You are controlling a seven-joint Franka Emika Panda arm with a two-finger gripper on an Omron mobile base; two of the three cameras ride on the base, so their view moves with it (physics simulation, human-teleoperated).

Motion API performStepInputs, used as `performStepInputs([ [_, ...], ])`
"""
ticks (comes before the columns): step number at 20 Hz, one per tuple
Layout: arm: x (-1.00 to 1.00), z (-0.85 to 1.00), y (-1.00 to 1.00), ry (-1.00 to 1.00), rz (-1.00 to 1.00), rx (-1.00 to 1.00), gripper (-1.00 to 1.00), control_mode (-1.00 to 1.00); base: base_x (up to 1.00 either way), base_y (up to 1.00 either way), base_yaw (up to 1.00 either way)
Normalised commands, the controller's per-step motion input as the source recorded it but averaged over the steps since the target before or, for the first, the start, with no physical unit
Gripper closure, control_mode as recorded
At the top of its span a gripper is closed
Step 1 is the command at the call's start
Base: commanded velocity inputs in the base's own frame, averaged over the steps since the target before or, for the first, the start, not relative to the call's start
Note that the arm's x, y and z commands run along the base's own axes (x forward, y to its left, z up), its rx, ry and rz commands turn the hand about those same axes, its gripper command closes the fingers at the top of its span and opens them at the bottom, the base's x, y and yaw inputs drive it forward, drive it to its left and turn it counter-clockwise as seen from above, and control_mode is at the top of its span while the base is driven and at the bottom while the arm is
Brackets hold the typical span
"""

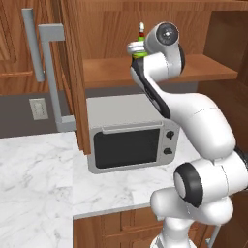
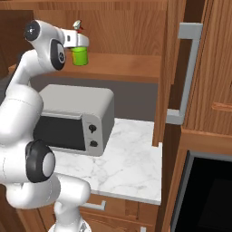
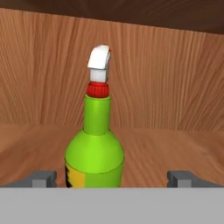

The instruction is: Locate and retrieve the spray and soap dispenser from the cabinet. Place them next to the sink.

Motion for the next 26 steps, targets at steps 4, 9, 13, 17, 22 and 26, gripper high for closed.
performStepInputs([
  [4,0.27,0.00,-0.02,0.01,0.00,0.00,-1.00,-1.00,0.00,0.00,0.00],
  [9,0.23,0.00,0.03,0.01,0.01,0.00,-1.00,-1.00,0.00,0.00,0.00],
  [13,0.26,0.00,0.03,0.02,0.04,0.00,-1.00,-1.00,0.00,0.00,0.00],
  [17,0.25,0.00,0.04,0.02,0.05,0.01,-1.00,-1.00,0.00,0.00,0.00],
  [22,0.24,0.00,0.00,0.01,0.04,0.00,-1.00,-1.00,0.00,0.00,0.00],
  [26,0.21,-0.01,0.00,0.00,0.03,0.00,-1.00,-1.00,0.00,0.00,0.00],
])
